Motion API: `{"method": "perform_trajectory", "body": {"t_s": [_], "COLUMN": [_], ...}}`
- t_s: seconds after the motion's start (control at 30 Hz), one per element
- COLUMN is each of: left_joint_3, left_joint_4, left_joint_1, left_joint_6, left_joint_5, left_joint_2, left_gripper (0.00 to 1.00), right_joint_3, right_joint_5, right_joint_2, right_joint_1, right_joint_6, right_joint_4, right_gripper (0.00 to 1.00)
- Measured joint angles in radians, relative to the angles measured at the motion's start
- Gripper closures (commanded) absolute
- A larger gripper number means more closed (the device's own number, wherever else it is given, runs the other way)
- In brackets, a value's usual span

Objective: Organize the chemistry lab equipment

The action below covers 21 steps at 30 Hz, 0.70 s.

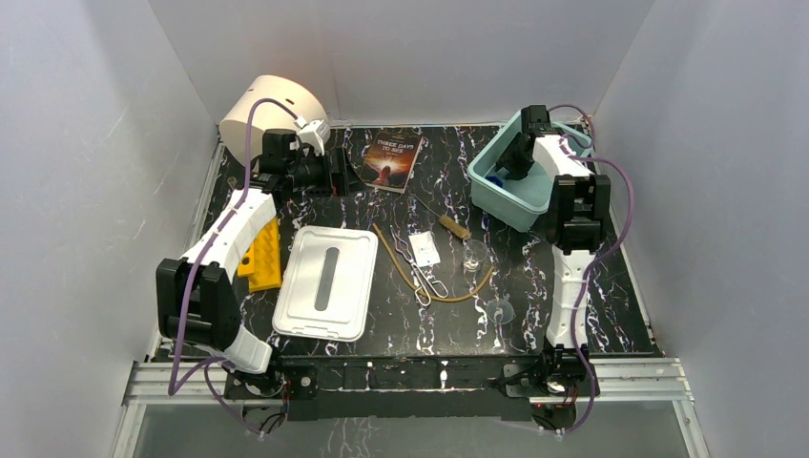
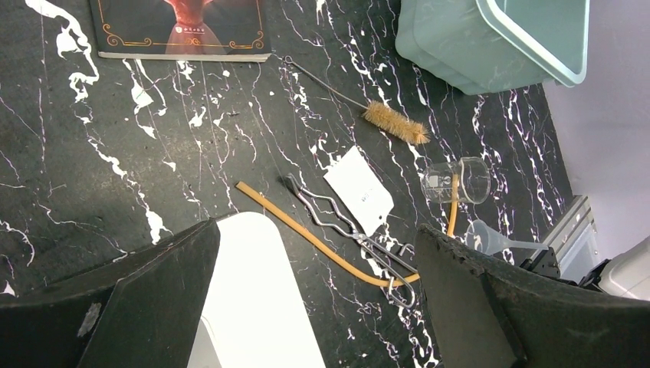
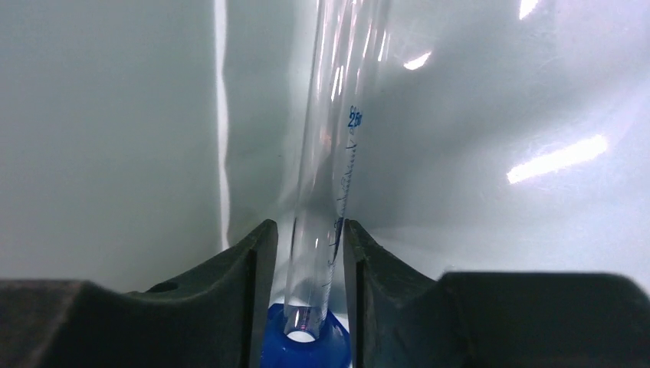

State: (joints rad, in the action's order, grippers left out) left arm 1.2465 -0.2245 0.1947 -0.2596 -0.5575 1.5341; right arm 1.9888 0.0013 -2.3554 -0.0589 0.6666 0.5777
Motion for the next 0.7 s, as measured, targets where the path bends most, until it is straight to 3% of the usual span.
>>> {"method": "perform_trajectory", "body": {"t_s": [0.4, 0.7], "left_joint_3": [0.026, 0.028], "left_joint_4": [-0.001, 0.0], "left_joint_1": [0.0, 0.0], "left_joint_6": [0.014, 0.009], "left_joint_5": [-0.004, -0.003], "left_joint_2": [0.017, 0.017], "left_gripper": [0.02, 0.02], "right_joint_3": [0.004, -0.058], "right_joint_5": [0.061, 0.101], "right_joint_2": [0.019, 0.224], "right_joint_1": [-0.006, -0.021], "right_joint_6": [-0.065, -0.095], "right_joint_4": [0.018, 0.001], "right_gripper": [0.39, 0.35]}}
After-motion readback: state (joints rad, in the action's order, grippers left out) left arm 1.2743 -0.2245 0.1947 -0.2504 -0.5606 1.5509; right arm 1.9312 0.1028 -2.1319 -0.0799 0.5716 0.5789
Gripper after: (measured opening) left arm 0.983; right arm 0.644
